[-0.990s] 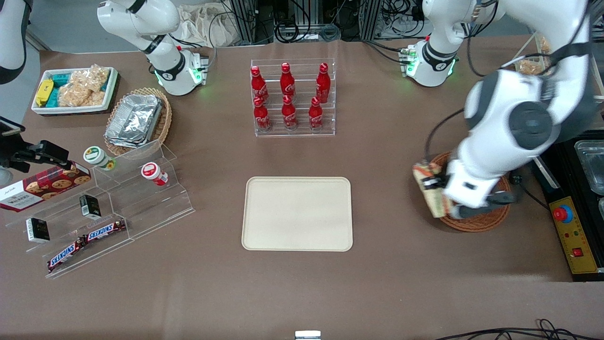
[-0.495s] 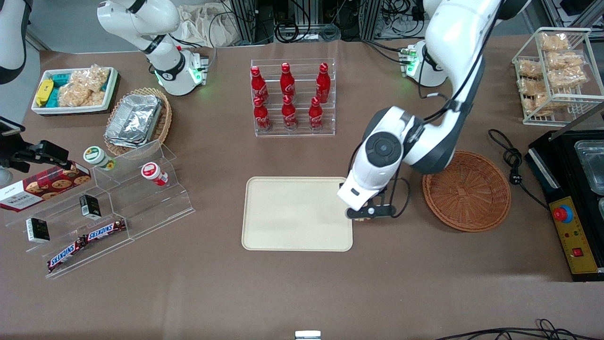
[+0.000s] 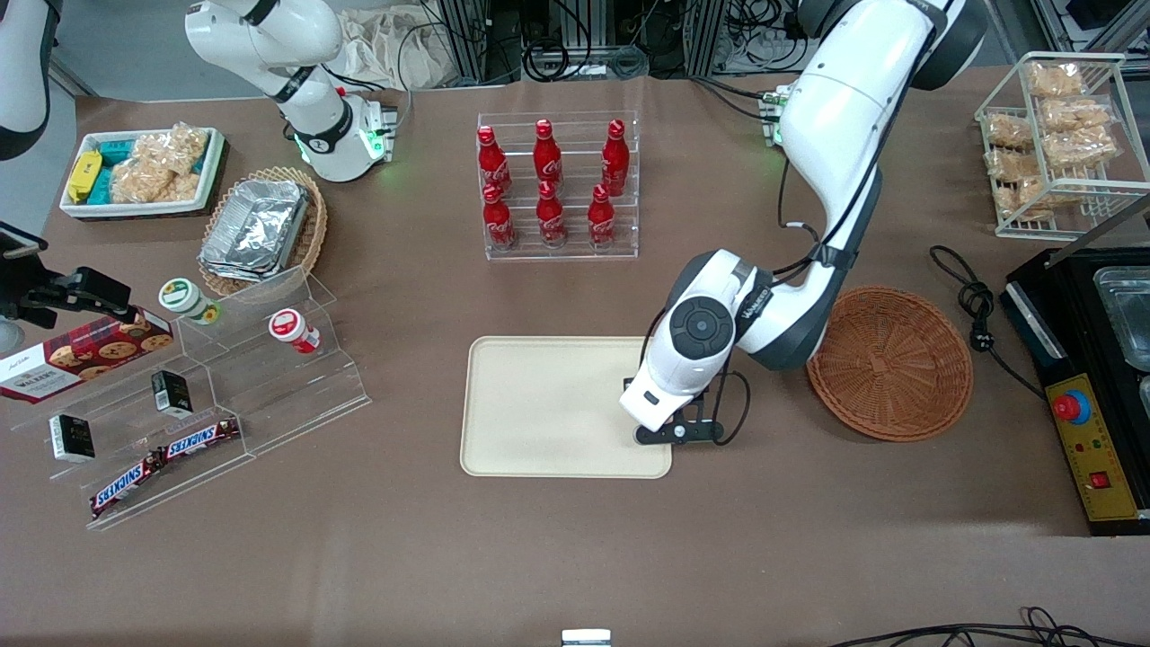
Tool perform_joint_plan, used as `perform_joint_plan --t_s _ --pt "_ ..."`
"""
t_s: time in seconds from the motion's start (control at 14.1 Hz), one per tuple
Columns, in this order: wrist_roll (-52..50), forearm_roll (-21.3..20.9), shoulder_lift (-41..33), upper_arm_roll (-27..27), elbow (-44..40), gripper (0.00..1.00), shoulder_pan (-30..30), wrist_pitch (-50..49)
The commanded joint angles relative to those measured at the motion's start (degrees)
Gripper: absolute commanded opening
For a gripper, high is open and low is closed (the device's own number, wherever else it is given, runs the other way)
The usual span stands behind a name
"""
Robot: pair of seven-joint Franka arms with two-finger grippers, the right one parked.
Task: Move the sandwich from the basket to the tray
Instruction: 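Lower the held sandwich onto the cream tray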
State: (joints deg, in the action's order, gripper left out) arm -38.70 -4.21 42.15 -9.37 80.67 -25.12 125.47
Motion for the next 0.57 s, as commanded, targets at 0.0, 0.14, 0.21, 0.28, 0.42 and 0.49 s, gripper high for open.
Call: perform_joint_plan --t_s 0.0,0.14,0.21,0.28,0.42,0.49 --pt "-3.22 -0.71 2.49 0.67 -2.62 0.00 -0.90 2.41" --pt "-5.93 -0.62 3.28 0.59 -2.80 0.00 -0.90 3.28" --pt "-6.82 -0.71 3.72 0.67 -2.71 0.00 -0.98 4.68" --pt "-7.35 -0.71 4.25 0.59 -2.80 0.00 -0.99 5.57" --pt "-7.97 -0.71 4.25 0.59 -2.71 0.00 -1.07 5.66" --pt "-8.84 -0.71 4.34 0.59 -2.62 0.00 -1.42 5.75"
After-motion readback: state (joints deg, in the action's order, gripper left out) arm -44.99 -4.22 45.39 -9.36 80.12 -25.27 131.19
